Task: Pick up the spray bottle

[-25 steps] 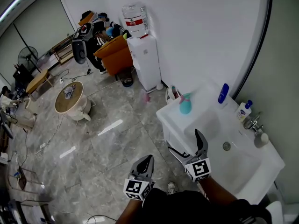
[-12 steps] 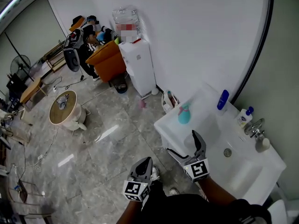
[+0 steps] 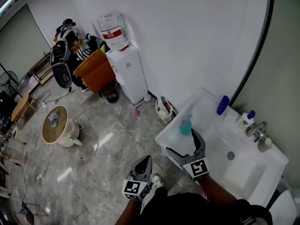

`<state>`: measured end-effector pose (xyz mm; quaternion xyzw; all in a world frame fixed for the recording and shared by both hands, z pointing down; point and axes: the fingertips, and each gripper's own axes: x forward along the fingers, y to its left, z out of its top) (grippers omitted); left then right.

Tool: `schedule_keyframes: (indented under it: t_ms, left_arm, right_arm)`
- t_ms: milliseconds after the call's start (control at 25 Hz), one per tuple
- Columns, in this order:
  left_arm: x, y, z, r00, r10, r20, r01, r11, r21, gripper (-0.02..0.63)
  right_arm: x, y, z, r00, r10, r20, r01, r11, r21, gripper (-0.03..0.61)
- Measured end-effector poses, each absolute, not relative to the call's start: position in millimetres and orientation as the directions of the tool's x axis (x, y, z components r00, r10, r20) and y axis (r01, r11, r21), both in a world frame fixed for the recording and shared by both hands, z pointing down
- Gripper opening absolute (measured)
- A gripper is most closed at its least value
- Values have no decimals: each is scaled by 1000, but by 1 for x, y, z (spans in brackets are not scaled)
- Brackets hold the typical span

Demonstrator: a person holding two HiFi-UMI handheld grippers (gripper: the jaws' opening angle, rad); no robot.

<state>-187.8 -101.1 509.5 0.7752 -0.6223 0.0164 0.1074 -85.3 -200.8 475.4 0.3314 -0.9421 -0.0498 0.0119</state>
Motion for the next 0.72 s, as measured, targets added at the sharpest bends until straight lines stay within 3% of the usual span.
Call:
schedule_keyframes:
  t_ms: [720]
  left_arm:
    - [-230,-188,522,434,-886,165,-897,-407,173,-3]
  right_arm:
    - [-78,-261,520,-585,-805,98,-805,591,54,548]
